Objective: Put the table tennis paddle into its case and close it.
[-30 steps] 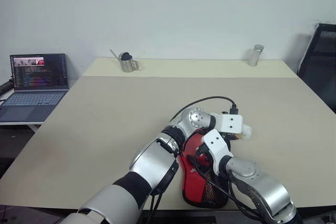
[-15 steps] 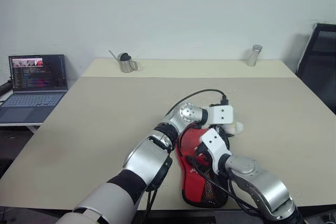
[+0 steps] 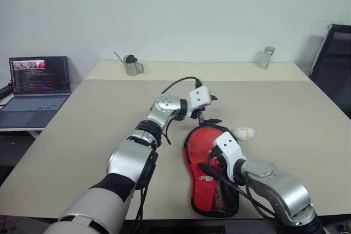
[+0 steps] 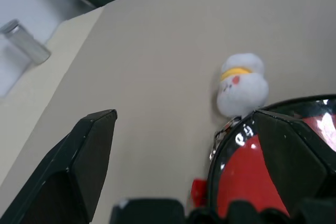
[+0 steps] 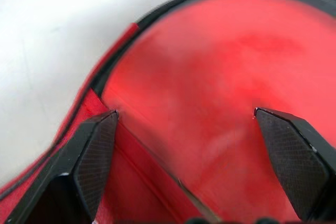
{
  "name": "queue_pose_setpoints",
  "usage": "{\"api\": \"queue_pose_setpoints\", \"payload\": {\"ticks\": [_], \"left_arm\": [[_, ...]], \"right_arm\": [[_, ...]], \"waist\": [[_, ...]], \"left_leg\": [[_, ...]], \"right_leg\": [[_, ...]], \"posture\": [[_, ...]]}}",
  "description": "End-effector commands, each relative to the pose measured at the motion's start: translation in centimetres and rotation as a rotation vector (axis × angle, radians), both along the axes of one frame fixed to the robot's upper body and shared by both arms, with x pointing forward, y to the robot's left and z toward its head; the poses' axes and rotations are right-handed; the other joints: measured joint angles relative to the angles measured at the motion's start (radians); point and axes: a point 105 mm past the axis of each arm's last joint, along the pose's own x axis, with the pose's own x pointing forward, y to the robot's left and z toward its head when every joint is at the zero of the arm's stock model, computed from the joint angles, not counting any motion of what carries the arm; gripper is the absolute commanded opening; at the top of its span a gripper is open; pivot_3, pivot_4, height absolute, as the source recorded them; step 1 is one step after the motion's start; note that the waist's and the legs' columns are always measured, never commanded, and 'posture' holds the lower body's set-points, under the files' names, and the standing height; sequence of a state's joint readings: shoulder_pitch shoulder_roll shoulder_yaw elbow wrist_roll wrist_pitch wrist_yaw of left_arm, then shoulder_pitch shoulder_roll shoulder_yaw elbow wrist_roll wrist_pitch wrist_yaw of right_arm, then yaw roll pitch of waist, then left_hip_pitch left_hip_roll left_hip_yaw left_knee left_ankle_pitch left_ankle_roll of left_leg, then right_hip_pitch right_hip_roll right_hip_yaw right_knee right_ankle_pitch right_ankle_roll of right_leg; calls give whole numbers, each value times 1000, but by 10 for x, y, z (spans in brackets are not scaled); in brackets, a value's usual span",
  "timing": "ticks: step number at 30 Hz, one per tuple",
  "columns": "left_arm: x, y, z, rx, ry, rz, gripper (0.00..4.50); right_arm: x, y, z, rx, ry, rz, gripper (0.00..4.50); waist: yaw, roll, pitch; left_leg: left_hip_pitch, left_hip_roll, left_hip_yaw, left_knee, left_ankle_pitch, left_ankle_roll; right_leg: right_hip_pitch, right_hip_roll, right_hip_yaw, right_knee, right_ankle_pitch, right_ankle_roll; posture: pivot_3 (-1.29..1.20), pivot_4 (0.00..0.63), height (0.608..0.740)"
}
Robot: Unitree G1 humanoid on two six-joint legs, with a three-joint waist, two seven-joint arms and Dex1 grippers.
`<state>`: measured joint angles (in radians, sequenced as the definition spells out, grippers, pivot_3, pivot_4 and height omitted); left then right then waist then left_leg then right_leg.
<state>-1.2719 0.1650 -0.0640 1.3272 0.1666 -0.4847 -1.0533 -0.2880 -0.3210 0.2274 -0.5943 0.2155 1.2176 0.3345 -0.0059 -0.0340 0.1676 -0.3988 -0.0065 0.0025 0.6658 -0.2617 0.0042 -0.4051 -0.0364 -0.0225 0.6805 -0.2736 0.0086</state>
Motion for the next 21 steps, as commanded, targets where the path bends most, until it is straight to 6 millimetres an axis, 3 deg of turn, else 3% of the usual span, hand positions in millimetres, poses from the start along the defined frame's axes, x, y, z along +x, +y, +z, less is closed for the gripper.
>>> {"api": "queue_pose_setpoints", "payload": {"ticks": [1,4,10,17,21], "left_arm": [[3,13,26,-140,-12,15,4484],[-1,27,27,-175,-11,-4,4484],[-24,35,12,-139,67,-117,4484],[-50,32,-15,-36,181,-204,4484],[-60,24,-35,24,232,-217,4484]], "right_arm": [[-1,-4,29,63,-64,-10,4500],[-4,-6,50,121,-83,-2,4500],[-17,-19,83,132,-124,106,4500],[-9,-78,104,-205,-225,205,4500],[5,-96,100,-405,-266,306,4500]], "waist": [[1,0,1],[-2,0,1],[-2,0,1],[3,1,1],[0,1,1]], "left_leg": [[-1,0,0,0,0,0],[-1,0,0,0,0,0],[-1,0,0,0,0,0],[-1,0,0,0,0,0],[0,0,1,0,0,0]], "right_leg": [[0,0,0,0,0,0],[-1,-1,0,0,0,0],[-1,-2,0,0,0,0],[-1,-2,0,-1,0,0],[0,-1,1,-1,0,0]], "posture": [[0,150,740],[0,150,740],[0,150,740],[0,150,740],[0,150,740]]}}
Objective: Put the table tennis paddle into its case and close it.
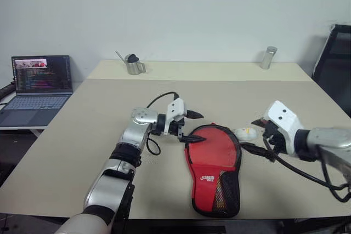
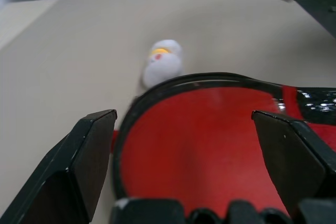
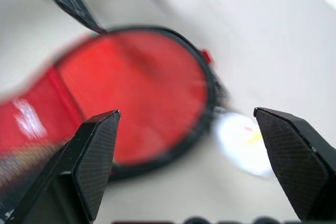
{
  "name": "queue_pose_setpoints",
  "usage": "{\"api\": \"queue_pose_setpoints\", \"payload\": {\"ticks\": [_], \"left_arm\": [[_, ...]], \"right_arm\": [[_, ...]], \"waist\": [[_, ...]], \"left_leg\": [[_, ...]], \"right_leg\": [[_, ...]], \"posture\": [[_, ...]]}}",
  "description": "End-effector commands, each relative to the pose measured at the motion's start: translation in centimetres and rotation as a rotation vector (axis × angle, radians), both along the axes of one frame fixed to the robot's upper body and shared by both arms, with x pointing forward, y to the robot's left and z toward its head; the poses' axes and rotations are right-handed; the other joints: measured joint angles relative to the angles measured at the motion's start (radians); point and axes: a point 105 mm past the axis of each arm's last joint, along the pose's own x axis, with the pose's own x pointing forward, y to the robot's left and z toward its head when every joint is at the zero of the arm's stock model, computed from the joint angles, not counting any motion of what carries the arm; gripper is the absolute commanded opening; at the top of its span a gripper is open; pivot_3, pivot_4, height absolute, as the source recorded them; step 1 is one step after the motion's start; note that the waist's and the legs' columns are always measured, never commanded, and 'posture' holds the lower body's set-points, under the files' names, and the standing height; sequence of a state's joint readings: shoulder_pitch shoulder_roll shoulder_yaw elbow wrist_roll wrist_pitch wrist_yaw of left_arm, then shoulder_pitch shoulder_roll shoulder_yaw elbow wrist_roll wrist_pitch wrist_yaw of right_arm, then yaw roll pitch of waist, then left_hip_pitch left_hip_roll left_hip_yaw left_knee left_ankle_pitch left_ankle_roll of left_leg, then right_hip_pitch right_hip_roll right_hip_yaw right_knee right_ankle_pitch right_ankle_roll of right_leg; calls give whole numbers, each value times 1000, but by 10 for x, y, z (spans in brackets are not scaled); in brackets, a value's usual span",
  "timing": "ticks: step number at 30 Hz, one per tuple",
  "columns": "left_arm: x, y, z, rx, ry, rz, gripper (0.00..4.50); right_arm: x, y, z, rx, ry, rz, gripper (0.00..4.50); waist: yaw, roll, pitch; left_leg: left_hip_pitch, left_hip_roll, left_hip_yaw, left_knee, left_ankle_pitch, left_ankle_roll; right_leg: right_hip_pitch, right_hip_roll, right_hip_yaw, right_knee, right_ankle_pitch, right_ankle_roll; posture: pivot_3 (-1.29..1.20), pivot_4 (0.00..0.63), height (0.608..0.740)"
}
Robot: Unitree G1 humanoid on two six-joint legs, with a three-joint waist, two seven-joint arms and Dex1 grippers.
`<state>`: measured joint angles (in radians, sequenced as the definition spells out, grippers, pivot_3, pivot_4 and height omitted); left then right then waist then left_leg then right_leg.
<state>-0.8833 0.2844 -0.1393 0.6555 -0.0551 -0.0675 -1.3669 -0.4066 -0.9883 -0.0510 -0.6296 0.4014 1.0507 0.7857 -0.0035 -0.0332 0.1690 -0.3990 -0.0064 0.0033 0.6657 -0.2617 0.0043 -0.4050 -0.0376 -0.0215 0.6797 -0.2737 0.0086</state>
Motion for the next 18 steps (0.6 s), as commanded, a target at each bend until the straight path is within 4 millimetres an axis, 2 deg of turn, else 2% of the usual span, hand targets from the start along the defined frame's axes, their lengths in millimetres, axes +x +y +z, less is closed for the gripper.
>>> {"api": "queue_pose_setpoints", "payload": {"ticks": [1,5,13,18], "left_arm": [[-13,-13,-6,34,15,-62,4484],[-20,-16,-15,74,69,-80,4484],[-14,-16,-23,139,81,-29,4484],[-19,-17,-25,133,103,-28,4484]], "right_arm": [[11,-4,-1,-130,-70,119,4500],[22,-4,-10,-194,-80,195,4500],[58,-2,-27,-279,-112,260,4500],[80,-11,-48,-418,-113,284,4500]], "waist": [[-5,0,0],[-8,0,0],[-4,0,1],[0,0,1]], "left_leg": [[0,0,1,0,0,0],[1,1,1,0,0,0],[1,1,1,0,0,0],[0,1,2,0,0,0]], "right_leg": [[0,0,1,0,0,0],[0,0,2,1,0,0],[0,0,2,1,0,0],[-1,-1,2,0,0,0]], "posture": [[0,150,740],[0,150,740],[0,150,740],[0,150,740]]}}
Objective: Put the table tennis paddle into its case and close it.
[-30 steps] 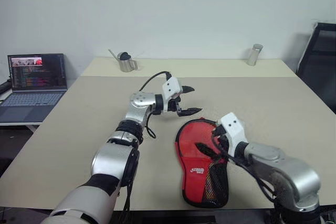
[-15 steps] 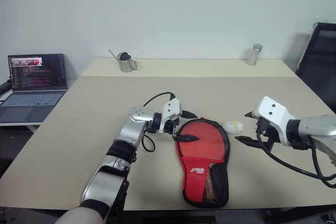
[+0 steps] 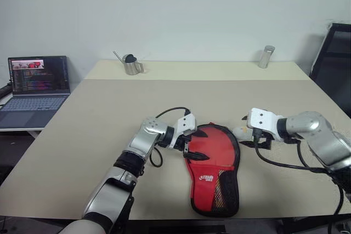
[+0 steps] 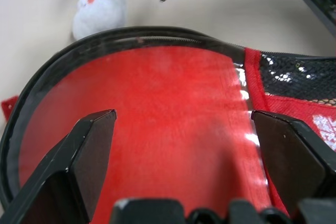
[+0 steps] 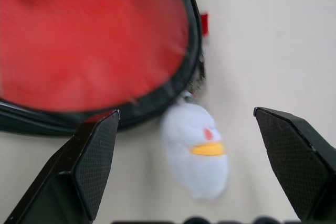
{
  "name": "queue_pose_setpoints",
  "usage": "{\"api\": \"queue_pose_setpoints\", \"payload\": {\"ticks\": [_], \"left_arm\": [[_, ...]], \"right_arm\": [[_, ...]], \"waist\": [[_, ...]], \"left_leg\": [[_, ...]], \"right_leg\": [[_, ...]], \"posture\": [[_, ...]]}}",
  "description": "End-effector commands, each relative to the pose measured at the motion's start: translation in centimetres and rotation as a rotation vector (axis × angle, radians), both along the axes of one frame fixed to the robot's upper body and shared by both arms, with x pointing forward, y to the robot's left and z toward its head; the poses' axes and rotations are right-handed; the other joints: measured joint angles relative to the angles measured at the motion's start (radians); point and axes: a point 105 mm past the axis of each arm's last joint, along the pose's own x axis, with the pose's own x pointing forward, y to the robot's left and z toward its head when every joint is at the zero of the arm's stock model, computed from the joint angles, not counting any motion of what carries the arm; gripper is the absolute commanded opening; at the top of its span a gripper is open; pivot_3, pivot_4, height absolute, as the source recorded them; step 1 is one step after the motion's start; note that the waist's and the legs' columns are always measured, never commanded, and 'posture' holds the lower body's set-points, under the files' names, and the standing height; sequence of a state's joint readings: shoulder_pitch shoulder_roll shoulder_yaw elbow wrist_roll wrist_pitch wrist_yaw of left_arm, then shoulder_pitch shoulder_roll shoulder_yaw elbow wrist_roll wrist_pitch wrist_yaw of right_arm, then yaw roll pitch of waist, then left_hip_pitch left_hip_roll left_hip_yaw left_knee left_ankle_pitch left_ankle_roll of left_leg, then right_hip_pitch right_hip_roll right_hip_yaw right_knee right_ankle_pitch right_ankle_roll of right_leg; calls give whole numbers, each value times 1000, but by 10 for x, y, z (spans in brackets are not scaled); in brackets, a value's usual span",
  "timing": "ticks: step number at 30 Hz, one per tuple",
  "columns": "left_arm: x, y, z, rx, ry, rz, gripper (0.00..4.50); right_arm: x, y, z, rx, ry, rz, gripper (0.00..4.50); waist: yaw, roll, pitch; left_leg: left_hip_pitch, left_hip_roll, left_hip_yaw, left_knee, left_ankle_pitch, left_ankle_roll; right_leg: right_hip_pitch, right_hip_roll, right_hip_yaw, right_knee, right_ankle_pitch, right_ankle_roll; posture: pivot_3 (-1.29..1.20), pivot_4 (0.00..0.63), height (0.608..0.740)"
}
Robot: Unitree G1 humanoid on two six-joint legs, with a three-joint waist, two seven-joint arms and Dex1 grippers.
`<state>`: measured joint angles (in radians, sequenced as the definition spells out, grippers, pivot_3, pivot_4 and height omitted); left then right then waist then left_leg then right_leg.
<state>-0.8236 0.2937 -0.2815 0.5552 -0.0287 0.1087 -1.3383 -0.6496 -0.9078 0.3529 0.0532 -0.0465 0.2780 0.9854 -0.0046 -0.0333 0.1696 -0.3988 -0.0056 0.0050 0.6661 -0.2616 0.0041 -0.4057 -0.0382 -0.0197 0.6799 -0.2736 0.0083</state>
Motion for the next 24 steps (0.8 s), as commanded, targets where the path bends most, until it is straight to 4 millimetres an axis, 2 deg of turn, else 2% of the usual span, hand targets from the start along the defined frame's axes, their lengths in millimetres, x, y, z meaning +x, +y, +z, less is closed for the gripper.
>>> {"api": "queue_pose_setpoints", "payload": {"ticks": [1,6,11,14,19,24], "left_arm": [[-4,-5,9,-12,-31,-18,4484],[-5,-4,9,-11,-26,-11,4484],[-6,-4,9,-11,-23,-4,4484],[-4,-5,8,1,-19,-4,4500],[0,-12,15,4,-21,-22,4500],[8,-20,13,52,-61,-41,4500]], "right_arm": [[12,-4,-4,-92,-36,40,4500],[23,-9,-13,-168,-45,68,4500],[30,0,-11,-142,-56,82,4500],[31,5,-11,-132,-58,98,3859],[29,7,-12,-131,-50,103,2141],[29,5,-11,-138,-48,96,480]], "waist": [[1,0,0],[-1,1,0],[-3,1,0],[-1,1,0],[0,1,0],[0,1,0]], "left_leg": [[0,0,0,0,0,0],[0,0,0,0,0,0],[1,1,1,0,0,0],[1,0,1,0,0,0],[0,0,1,0,0,0],[1,0,1,0,0,0]], "right_leg": [[0,0,0,0,0,0],[0,0,0,0,0,0],[0,0,1,0,0,0],[0,0,1,0,0,0],[0,-1,1,0,0,0],[0,-1,1,0,0,0]], "posture": [[0,150,740],[0,150,740],[0,150,740],[0,150,740],[0,150,740],[0,150,740]]}}
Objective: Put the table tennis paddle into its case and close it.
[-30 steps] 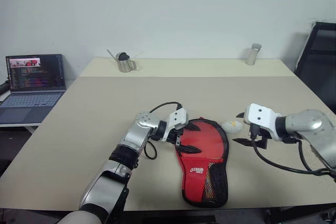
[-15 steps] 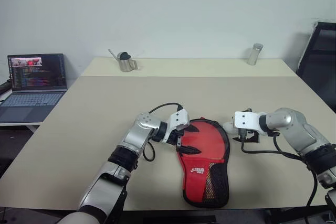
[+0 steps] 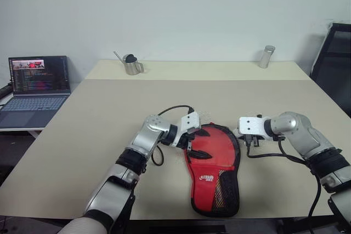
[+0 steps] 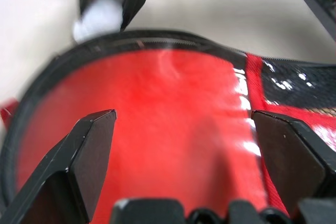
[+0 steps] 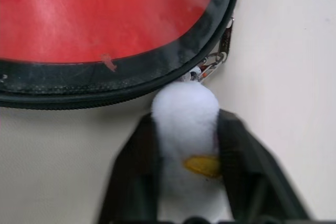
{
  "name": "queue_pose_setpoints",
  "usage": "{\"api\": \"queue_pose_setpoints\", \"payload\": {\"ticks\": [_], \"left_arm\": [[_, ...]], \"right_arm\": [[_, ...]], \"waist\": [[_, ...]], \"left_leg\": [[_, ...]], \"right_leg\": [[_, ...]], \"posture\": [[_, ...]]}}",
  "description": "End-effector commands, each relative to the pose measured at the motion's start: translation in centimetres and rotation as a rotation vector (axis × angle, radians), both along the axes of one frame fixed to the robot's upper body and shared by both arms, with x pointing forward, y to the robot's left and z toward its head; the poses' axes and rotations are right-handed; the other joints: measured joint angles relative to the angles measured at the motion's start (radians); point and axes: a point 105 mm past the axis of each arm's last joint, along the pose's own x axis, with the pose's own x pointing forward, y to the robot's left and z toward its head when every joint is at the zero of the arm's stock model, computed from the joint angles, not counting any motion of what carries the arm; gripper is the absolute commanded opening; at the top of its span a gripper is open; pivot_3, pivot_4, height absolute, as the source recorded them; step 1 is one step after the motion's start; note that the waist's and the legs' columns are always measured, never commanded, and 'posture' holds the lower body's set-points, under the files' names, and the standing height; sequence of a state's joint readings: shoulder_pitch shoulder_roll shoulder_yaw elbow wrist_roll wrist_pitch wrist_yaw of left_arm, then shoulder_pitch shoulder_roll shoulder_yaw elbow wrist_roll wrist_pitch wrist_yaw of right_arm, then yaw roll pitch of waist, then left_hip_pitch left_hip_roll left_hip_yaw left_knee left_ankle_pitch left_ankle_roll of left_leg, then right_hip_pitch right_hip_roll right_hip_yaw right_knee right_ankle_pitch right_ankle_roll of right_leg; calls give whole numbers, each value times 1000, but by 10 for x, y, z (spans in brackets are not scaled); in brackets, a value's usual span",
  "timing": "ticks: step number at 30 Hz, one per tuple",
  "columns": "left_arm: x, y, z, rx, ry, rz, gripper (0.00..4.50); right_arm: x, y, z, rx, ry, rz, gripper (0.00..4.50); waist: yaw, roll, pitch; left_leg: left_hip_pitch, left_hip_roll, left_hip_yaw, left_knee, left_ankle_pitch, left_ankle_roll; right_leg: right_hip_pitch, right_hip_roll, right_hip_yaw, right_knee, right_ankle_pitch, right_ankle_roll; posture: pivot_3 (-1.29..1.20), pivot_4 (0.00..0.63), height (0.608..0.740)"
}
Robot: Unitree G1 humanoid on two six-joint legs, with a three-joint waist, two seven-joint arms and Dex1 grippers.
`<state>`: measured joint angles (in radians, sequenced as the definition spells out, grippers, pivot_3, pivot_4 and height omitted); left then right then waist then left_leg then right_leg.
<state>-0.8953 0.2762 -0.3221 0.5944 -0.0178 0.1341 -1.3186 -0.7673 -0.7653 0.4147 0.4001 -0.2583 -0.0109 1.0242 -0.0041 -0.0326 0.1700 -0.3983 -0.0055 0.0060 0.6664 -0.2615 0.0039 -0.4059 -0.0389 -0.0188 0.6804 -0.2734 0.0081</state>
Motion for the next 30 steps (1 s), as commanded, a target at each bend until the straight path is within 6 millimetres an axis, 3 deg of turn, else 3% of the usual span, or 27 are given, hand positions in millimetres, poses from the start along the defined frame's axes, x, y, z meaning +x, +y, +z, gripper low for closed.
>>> {"api": "queue_pose_setpoints", "payload": {"ticks": [1,7,20,27,30], "left_arm": [[3,-11,4,19,-50,-42,4500],[5,-20,-10,72,-45,-69,4500],[-6,-13,-59,154,27,-83,4500],[-11,-12,-65,152,56,-92,4500],[-13,-14,-66,147,73,-97,4500]], "right_arm": [[3,1,17,7,-48,4,175],[1,2,15,4,-39,1,15],[-12,1,16,6,-22,-5,15],[-48,-15,18,-11,39,-19,15],[-74,-24,18,-27,78,-28,15]], "waist": [[0,0,0],[0,0,0],[2,0,-1],[5,0,-1],[12,2,-2]], "left_leg": [[0,0,0,0,0,0],[0,0,0,0,0,0],[1,0,0,0,0,0],[1,0,-1,0,0,0],[1,-1,-1,0,0,0]], "right_leg": [[0,0,0,0,0,0],[0,0,0,0,0,0],[1,0,0,0,0,0],[2,0,-1,0,0,0],[2,0,-1,-1,0,0]], "posture": [[0,150,740],[0,150,740],[0,150,740],[0,150,740],[0,150,740]]}}
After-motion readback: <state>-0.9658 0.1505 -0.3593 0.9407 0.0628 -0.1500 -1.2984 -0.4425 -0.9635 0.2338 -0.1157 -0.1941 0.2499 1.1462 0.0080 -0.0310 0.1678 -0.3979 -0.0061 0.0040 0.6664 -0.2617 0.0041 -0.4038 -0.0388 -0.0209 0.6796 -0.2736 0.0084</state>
